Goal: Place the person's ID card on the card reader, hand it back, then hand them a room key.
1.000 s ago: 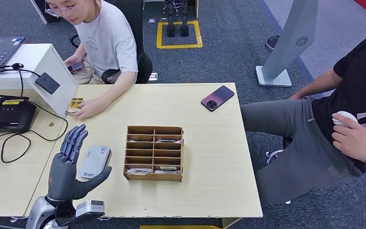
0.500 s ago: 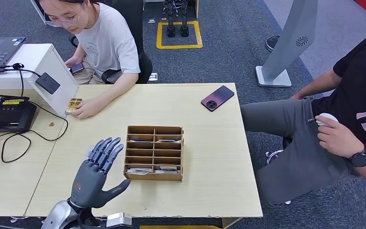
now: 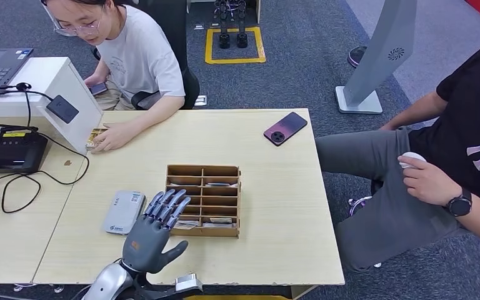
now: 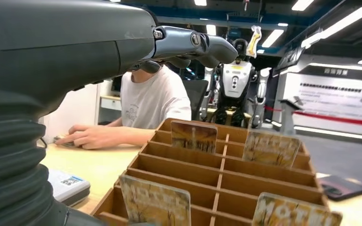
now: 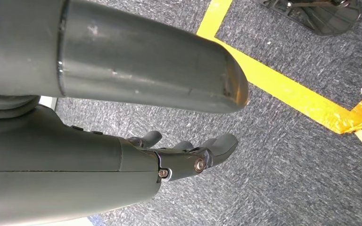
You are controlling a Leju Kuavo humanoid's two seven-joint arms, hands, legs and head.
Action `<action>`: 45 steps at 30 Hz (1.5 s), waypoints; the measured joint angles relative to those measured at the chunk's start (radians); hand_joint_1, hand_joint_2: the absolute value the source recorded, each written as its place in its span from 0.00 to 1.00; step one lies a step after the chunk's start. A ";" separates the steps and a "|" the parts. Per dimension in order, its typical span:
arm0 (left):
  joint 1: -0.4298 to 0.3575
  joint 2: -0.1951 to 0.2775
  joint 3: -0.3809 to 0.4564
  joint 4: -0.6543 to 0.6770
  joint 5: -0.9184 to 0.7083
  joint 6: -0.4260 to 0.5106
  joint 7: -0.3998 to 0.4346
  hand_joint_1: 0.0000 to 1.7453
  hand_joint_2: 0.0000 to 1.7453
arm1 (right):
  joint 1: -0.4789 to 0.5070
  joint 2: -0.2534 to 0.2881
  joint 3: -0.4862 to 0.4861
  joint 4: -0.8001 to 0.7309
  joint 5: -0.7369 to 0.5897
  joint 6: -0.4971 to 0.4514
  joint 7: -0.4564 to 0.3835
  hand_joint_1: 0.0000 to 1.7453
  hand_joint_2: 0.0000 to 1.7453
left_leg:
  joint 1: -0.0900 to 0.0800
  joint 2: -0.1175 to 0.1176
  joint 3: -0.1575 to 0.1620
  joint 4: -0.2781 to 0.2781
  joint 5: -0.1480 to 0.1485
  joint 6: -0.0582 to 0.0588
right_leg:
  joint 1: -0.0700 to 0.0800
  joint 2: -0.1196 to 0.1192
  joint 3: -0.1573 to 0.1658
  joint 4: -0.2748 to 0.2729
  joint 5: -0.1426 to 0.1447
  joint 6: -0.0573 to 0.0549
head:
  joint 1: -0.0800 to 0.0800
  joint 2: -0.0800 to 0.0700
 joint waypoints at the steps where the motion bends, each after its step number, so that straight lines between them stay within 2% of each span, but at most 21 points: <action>1: -0.006 -0.004 -0.002 0.014 -0.022 0.002 0.019 0.00 1.00 | 0.000 0.000 0.000 0.000 0.002 0.001 0.000 0.00 0.00 | 0.000 0.000 0.000 0.000 0.000 0.000 | 0.000 0.000 0.000 0.000 0.000 0.000 | 0.000 0.000; 5: -0.026 -0.014 -0.004 0.066 -0.066 0.009 0.064 0.00 1.00 | -0.003 0.002 0.000 0.000 0.004 0.003 -0.001 0.00 0.00 | 0.000 0.000 0.000 0.000 0.000 0.000 | 0.000 0.000 0.000 0.000 0.000 0.000 | 0.000 0.000; 15: -0.045 -0.025 -0.007 0.126 -0.037 0.014 0.059 0.00 1.00 | -0.006 0.003 -0.003 0.000 0.006 0.000 -0.004 0.00 0.00 | 0.000 0.000 0.000 0.000 0.000 0.000 | 0.000 0.000 0.000 0.000 0.000 0.000 | 0.000 0.000; 45: -0.048 -0.032 -0.003 0.144 -0.050 0.017 0.071 0.00 1.00 | -0.009 0.006 -0.024 0.000 0.006 0.000 -0.008 0.00 0.00 | 0.000 0.000 0.000 0.000 0.000 0.000 | 0.000 0.000 0.000 0.000 0.000 0.000 | 0.000 0.000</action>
